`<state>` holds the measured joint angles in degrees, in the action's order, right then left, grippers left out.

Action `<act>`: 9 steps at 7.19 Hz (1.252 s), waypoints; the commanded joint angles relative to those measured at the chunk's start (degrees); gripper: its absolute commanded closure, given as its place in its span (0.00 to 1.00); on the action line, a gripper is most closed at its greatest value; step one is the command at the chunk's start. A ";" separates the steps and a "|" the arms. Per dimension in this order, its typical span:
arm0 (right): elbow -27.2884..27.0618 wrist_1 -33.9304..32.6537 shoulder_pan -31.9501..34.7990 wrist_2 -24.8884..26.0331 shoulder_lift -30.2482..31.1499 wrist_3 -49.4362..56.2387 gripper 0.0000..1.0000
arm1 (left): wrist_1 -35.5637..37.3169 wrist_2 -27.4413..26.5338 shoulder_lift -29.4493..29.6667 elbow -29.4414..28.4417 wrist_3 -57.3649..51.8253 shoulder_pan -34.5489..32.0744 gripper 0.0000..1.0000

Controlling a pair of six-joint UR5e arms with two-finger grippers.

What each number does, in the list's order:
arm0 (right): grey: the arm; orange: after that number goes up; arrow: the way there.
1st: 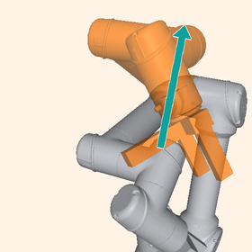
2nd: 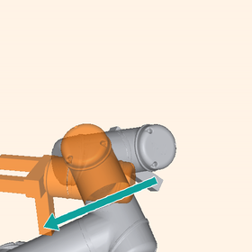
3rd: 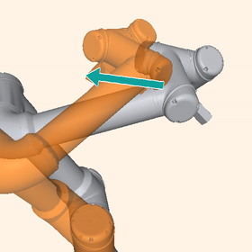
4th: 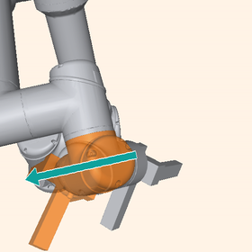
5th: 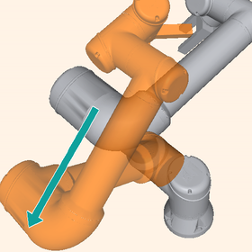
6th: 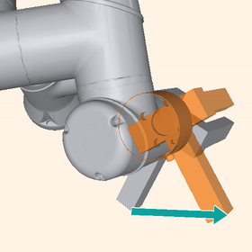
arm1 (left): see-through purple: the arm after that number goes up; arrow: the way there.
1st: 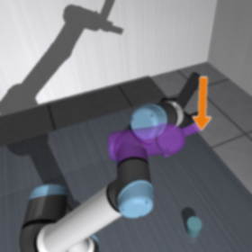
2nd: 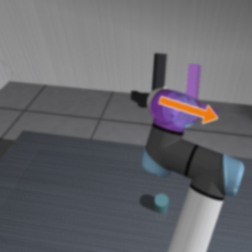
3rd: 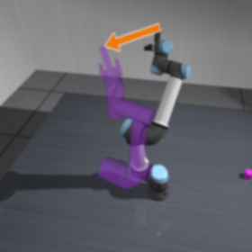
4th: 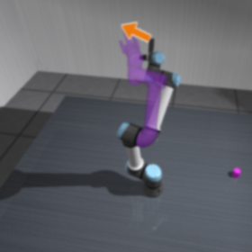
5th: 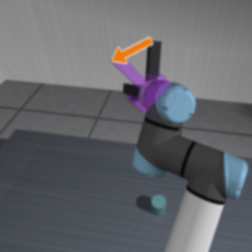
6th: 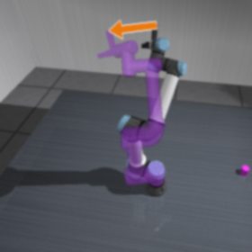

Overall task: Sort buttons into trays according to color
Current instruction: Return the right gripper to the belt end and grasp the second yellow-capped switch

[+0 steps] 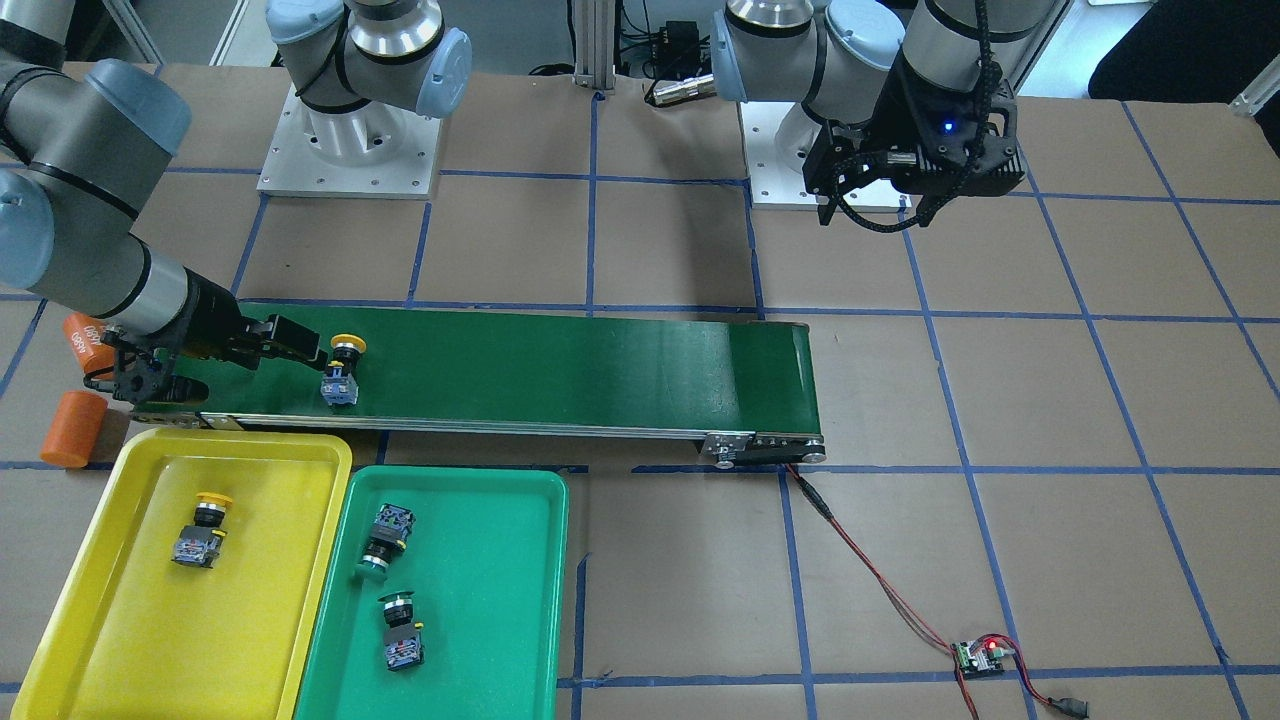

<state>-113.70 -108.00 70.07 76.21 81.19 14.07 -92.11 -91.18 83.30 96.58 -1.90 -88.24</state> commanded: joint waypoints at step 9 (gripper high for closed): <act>-0.04 0.06 0.33 1.13 -0.42 -1.14 1.00 | 3.25 -0.22 -2.43 6.08 -0.29 -0.09 0.00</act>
<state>-114.07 -108.32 70.37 77.13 80.69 13.44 -89.55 -91.27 81.82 102.02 -2.15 -88.30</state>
